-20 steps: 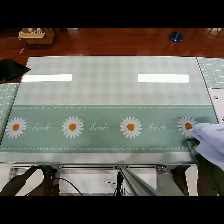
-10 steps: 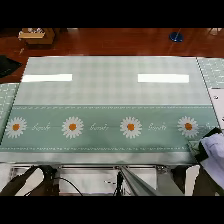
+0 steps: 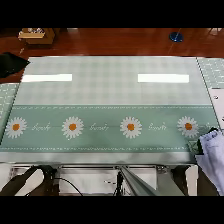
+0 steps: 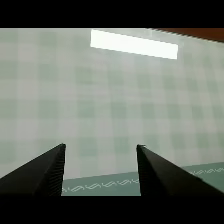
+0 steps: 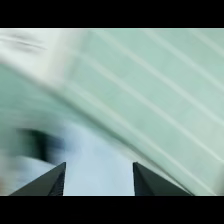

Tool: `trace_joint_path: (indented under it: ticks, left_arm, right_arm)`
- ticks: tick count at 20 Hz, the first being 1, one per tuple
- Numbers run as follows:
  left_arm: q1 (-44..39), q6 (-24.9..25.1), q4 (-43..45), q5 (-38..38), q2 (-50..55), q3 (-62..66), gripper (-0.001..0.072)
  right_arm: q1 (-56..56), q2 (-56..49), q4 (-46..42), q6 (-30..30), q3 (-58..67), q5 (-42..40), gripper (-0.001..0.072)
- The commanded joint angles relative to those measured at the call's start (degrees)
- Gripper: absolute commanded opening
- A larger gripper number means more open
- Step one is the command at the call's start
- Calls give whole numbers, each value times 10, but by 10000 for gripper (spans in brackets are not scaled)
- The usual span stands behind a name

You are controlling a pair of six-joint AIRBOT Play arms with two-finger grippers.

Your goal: Fold the shirts.

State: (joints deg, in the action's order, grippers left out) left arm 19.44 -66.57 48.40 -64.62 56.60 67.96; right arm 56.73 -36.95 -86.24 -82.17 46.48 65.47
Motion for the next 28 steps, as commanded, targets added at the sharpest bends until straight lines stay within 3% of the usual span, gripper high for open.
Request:
trace_joint_path:
  ticks: [1, 4, 5, 6, 7, 9, 11, 14, 28]
  left_arm:
    - [-78, -5, 55, 40, 13, 0, 524]
    - [-177, -94, 202, 42, 50, 0, 525]
    - [-205, -114, 237, 32, 64, 0, 565]
    - [-232, -125, 266, 27, 79, 0, 697]
    - [-254, -128, 290, 26, 91, 0, 720]
    - [-290, -147, 344, 21, 107, 0, 720]
    - [-313, -199, 404, 3, 112, 0, 719]
    - [-322, -247, 427, 0, 113, 0, 717]
    - [-322, -247, 427, 1, 128, 0, 716]
  right_arm:
    - [-174, -70, 221, 58, 18, -71, 477]
    - [-341, -180, 174, 57, 73, -55, 489]
    - [-387, -215, 160, 57, 97, -53, 550]
    - [-426, -243, 150, 61, 119, -54, 617]
    - [-463, -269, 135, 67, 144, -55, 617]
    - [-518, -301, 93, 66, 186, -61, 617]
    - [-555, -317, 38, 44, 213, -59, 616]
    - [-573, -318, 6, 18, 214, -47, 615]
    - [-573, -318, 0, 18, 214, -25, 611]
